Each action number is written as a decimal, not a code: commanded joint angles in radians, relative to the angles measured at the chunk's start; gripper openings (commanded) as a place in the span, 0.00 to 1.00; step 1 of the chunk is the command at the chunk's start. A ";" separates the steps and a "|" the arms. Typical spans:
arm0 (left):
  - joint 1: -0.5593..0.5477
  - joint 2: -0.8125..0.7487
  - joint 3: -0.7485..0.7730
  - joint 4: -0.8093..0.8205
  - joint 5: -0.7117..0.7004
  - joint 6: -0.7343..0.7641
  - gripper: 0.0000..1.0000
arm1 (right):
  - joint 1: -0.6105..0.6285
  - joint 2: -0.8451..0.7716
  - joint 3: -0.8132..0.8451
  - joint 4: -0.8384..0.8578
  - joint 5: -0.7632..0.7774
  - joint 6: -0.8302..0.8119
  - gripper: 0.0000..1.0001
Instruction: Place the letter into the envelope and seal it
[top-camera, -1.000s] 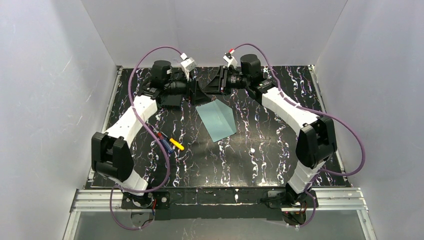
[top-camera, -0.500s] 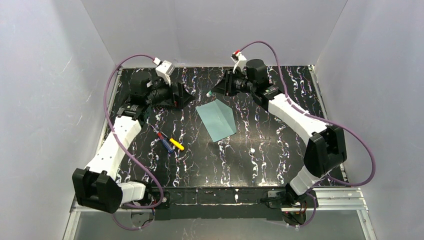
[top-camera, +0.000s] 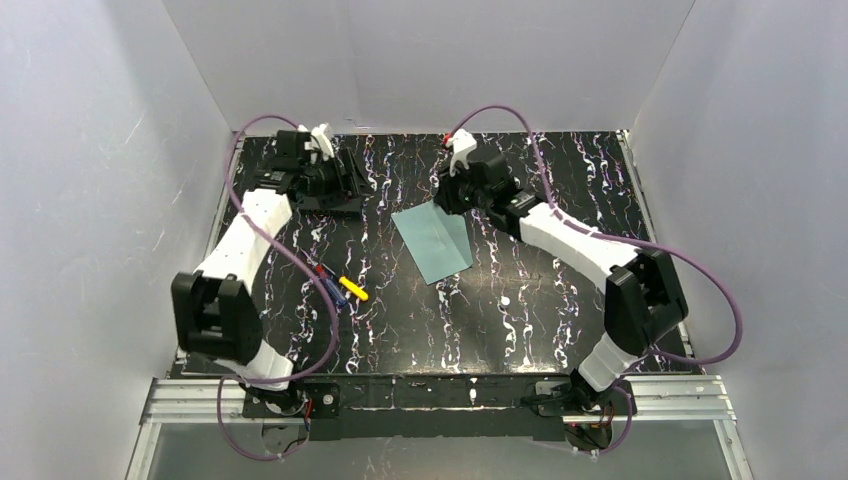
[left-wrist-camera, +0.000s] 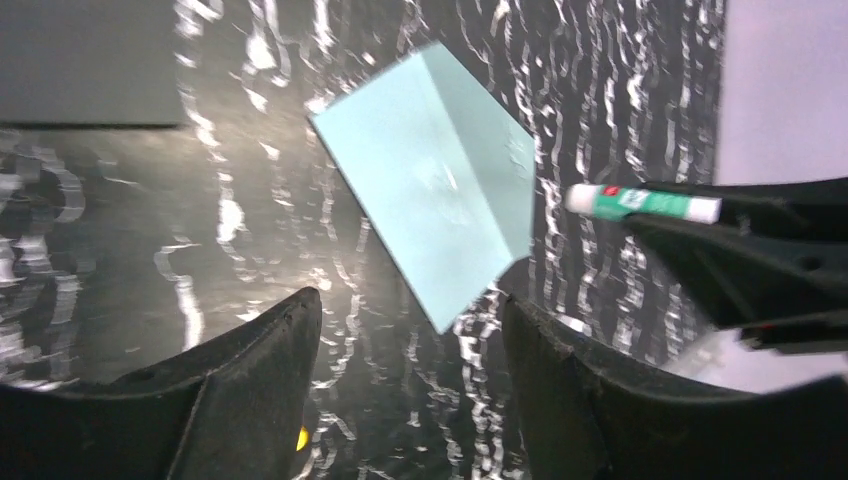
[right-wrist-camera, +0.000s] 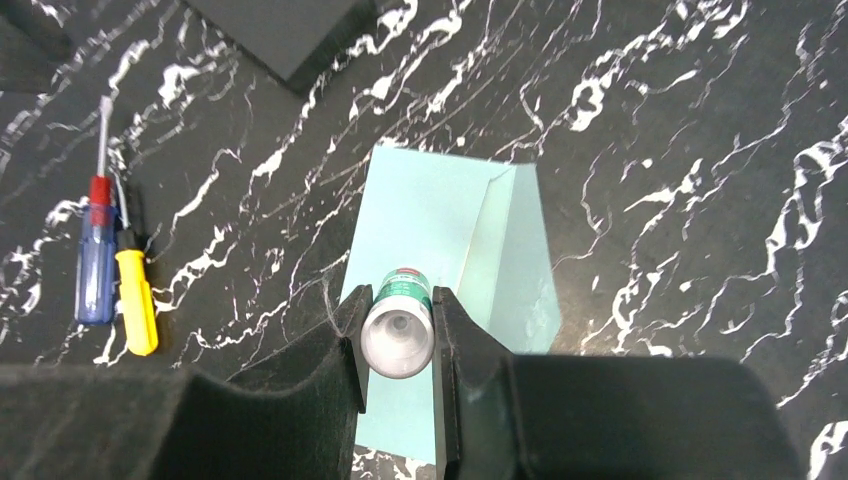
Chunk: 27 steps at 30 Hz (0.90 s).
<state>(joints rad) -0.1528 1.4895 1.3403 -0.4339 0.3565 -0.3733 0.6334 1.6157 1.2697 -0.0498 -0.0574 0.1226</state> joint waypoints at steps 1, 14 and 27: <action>-0.026 0.142 -0.003 0.050 0.274 -0.226 0.62 | 0.066 0.049 0.008 -0.026 0.161 -0.003 0.01; -0.123 0.643 0.361 0.006 0.187 -0.377 0.38 | 0.126 0.169 -0.061 0.041 0.299 0.042 0.01; -0.193 0.793 0.506 -0.129 -0.044 -0.288 0.19 | 0.126 0.239 -0.060 0.106 0.296 -0.011 0.01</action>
<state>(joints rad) -0.3420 2.2631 1.8027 -0.4828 0.3767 -0.7021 0.7597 1.8515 1.1927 -0.0158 0.2329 0.1448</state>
